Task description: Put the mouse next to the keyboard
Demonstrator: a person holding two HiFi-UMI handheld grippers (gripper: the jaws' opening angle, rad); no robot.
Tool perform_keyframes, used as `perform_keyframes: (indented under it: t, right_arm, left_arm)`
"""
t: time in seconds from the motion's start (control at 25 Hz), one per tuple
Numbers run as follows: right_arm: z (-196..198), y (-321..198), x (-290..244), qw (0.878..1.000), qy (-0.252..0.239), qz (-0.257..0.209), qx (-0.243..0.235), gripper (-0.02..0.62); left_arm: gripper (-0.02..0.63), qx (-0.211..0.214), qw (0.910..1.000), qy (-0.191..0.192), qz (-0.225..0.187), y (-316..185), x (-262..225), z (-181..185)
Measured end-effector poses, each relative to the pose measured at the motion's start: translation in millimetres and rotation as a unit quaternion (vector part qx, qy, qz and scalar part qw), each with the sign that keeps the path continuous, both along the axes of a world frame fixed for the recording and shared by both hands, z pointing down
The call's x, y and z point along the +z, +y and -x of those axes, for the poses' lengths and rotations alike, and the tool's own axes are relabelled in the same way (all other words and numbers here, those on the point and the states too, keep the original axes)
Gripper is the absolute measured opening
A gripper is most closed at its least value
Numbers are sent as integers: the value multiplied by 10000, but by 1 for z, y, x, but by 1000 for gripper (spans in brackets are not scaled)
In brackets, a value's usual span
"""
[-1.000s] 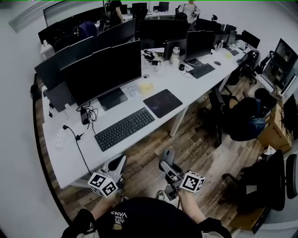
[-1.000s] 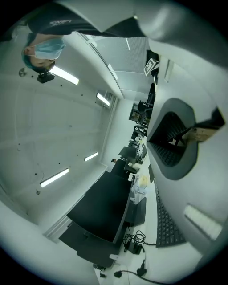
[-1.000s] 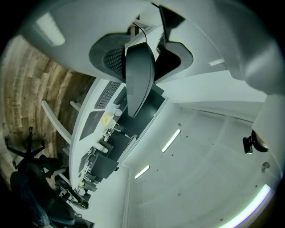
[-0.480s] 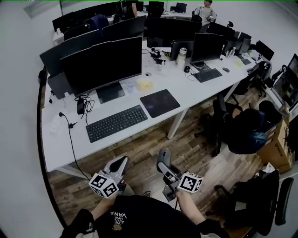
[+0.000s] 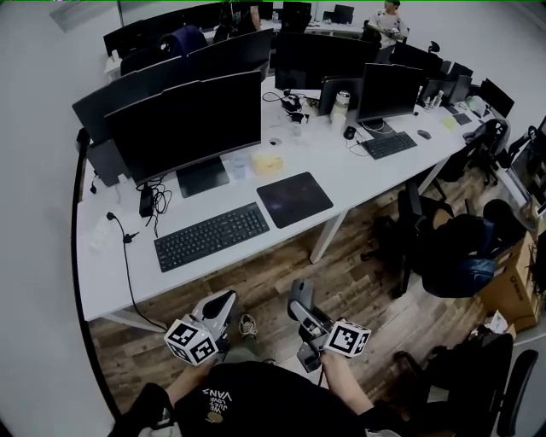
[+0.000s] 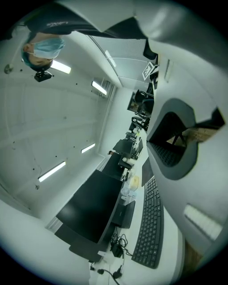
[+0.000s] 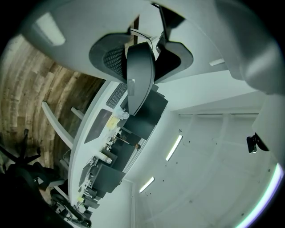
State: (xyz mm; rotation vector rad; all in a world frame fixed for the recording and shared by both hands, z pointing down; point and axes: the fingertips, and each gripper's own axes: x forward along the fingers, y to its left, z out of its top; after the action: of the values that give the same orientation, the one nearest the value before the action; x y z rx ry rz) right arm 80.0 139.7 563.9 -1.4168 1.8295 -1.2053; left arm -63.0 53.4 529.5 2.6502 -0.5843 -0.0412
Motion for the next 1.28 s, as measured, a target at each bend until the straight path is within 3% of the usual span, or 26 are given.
perform_keyframes:
  t: [0.52, 0.96, 1.28]
  right_arm:
    - [-54, -101, -6, 9999, 61, -11, 118, 179]
    - [-75, -210, 7, 10000, 74, 14, -6, 178]
    - [-105, -273, 38, 9968, 41, 345, -725, 178]
  left_arm:
    - [2, 312, 9995, -38, 48, -101, 4, -68]
    - [2, 556, 9982, -241, 10, -194, 18, -92]
    - [2, -104, 9996, -262, 88, -247, 34, -124]
